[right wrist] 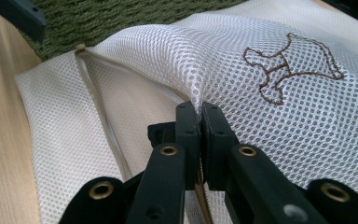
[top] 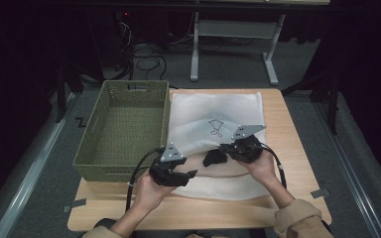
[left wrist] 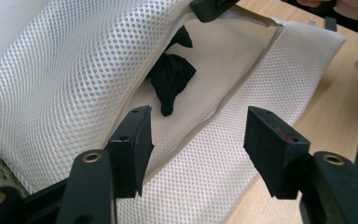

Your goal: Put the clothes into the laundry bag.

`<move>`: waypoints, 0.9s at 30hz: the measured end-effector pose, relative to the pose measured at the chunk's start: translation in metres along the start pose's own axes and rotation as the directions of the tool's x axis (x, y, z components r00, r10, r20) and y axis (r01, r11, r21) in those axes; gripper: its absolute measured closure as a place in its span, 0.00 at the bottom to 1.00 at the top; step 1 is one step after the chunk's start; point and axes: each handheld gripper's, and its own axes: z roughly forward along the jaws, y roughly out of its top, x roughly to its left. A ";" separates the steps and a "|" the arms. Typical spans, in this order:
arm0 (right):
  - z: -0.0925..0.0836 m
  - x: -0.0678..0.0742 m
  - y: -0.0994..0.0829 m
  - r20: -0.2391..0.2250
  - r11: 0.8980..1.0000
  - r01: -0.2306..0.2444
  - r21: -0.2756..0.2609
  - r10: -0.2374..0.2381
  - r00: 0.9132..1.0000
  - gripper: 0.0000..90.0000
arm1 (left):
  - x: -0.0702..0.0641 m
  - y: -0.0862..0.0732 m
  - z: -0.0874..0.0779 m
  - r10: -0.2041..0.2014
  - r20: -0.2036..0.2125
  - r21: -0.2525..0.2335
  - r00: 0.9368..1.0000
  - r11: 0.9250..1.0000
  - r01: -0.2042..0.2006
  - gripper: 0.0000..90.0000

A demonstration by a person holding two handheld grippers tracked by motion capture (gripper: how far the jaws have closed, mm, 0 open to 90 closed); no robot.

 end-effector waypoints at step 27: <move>0.001 -0.001 -0.013 -0.007 1.000 -0.022 -0.008 0.022 1.000 0.97 | -0.002 -0.030 -0.019 -0.020 -0.022 -0.028 1.000 0.999 0.020 0.44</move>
